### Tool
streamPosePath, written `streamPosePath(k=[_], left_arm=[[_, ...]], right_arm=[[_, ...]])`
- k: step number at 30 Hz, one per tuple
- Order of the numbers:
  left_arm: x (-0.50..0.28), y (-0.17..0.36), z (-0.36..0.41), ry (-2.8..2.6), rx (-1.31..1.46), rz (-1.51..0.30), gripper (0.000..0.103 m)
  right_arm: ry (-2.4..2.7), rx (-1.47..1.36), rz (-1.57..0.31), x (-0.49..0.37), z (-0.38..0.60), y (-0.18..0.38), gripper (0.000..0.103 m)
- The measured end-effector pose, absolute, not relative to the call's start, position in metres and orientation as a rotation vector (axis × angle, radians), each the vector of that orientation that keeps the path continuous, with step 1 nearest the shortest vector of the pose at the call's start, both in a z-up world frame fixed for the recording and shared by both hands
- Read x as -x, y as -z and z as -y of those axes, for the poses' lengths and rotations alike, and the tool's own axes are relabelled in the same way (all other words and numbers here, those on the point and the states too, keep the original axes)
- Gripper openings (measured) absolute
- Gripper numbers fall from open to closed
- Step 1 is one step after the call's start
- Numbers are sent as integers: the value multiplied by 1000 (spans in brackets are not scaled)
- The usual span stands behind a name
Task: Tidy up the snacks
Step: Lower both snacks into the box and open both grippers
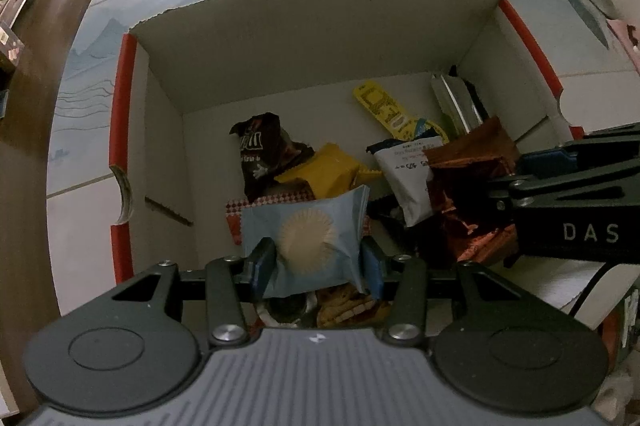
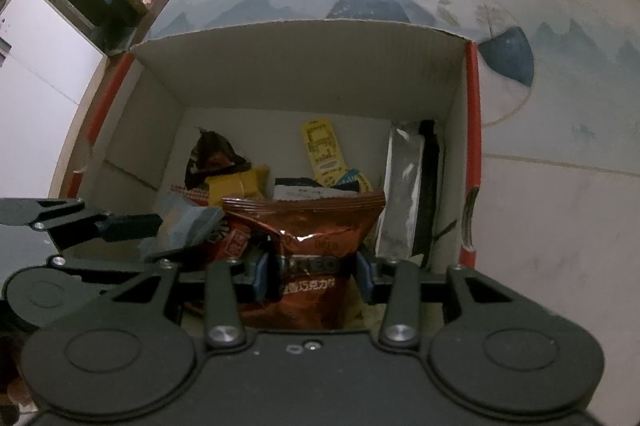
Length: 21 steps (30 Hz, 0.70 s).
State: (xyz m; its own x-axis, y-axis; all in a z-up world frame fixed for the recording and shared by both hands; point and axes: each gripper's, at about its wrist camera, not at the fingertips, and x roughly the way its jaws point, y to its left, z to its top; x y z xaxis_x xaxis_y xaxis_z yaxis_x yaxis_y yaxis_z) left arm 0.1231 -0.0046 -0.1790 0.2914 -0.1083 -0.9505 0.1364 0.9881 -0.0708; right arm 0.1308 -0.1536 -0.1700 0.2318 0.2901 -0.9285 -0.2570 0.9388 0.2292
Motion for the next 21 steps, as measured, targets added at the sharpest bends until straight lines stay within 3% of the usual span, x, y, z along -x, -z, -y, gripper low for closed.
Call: streamPosePath(k=[6, 10, 21], left_arm=[[-119, 176, 2, 158, 6, -1262, 49], [-116, 172, -2, 157, 18, -1253, 56], [-96, 151, -10, 165, 33, -1178, 65]], right_arm=[[-373, -59, -1269, -126, 158, 167, 46], [-383, -101, -1229, -119, 165, 157, 64], [-413, -150, -1110, -90, 178, 125, 86]])
